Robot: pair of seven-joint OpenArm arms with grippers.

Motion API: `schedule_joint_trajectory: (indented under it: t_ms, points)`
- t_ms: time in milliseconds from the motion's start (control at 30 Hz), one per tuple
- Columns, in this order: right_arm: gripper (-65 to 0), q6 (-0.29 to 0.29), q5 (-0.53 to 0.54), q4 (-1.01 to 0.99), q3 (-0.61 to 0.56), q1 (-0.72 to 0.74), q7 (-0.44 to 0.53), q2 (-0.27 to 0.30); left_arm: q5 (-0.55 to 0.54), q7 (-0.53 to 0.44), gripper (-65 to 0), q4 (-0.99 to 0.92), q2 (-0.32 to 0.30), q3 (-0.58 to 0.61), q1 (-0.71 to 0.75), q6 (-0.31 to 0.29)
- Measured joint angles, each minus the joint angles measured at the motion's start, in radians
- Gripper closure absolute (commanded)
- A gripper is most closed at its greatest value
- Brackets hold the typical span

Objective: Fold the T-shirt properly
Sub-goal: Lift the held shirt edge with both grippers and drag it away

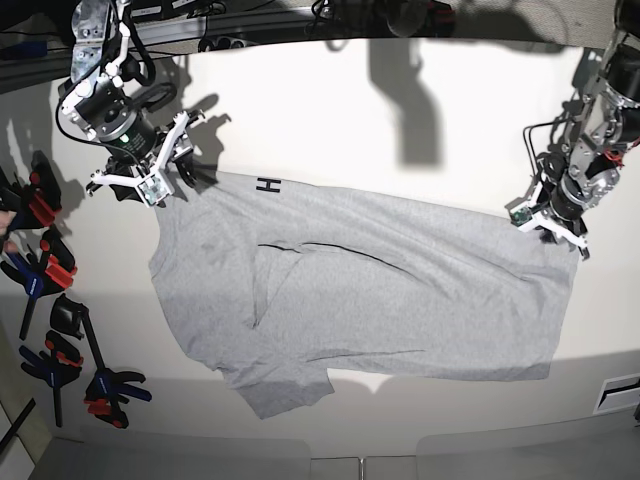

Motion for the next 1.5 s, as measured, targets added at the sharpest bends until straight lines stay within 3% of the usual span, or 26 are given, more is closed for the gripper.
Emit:
schedule_joint_trajectory:
  t_ms: [167,300,433,500,600,767,833,900,1000,1333,1500]
  points:
    - [-29.9,0.0,-0.011,-0.049,-0.091,-0.012,-0.018,0.068,0.007,0.019,0.0,-0.002,0.022,0.0,0.0,0.003]
    - [-29.8,-0.01,-0.186,-0.075,-0.268,-0.042,0.038,0.14,0.006,0.077,0.0,0.001,0.023,0.0,-0.001,0.007]
    - [-29.8,-0.237,-0.416,-0.18,-0.416,-0.014,0.085,0.147,0.005,0.099,0.0,0.002,0.023,0.0,-0.003,0.008]
    - [-29.8,-0.286,-0.48,-0.243,-0.483,0.032,0.093,0.147,0.005,0.096,0.0,0.002,0.023,0.0,-0.003,0.008]
    - [-29.8,-0.316,-0.545,-0.335,-0.57,0.103,0.114,0.146,0.006,0.097,0.0,0.002,0.023,0.0,-0.003,0.007]
    - [-29.8,-0.325,-0.559,-0.43,-0.671,0.201,0.082,0.149,0.006,0.096,0.0,0.002,0.022,0.0,-0.003,0.007]
    - [-27.8,-0.357,-0.561,-0.431,-0.689,0.208,0.052,0.149,0.006,0.096,0.0,0.003,0.022,0.0,-0.003,0.007]
    - [-19.2,-0.375,-0.567,-0.432,-0.694,0.208,0.035,0.148,0.006,0.096,0.0,0.003,0.022,0.0,-0.003,0.007]
    - [-0.2,-0.372,-0.555,-0.432,-0.694,0.201,0.003,0.146,0.006,0.1,0.0,0.003,0.023,0.0,-0.003,0.008]
    - [0.0,-0.371,-0.557,-0.41,-0.694,0.198,-0.026,0.146,-0.001,0.123,0.0,0.003,0.006,0.001,0.0,0.045]
    - [0.0,-0.352,-0.535,-0.327,-0.7,0.159,-0.043,0.17,-0.012,0.157,0.0,0.024,-0.043,0.002,0.024,0.039]
